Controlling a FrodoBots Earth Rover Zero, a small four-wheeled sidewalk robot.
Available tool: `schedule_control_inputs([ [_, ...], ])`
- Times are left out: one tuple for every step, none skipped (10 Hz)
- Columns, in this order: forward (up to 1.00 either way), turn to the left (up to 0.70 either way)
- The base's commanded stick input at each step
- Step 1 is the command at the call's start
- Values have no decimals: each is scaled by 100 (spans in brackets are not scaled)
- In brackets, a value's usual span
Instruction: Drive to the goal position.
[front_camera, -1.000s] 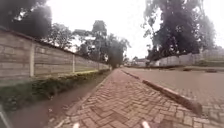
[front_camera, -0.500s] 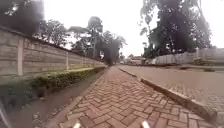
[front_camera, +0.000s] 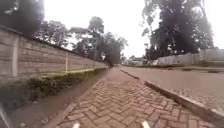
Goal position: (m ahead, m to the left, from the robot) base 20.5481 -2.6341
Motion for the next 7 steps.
schedule_control_inputs([
  [70, 0],
  [70, 0],
  [70, 0],
  [70, 0],
  [70, 0],
  [70, 0],
  [70, 0],
])
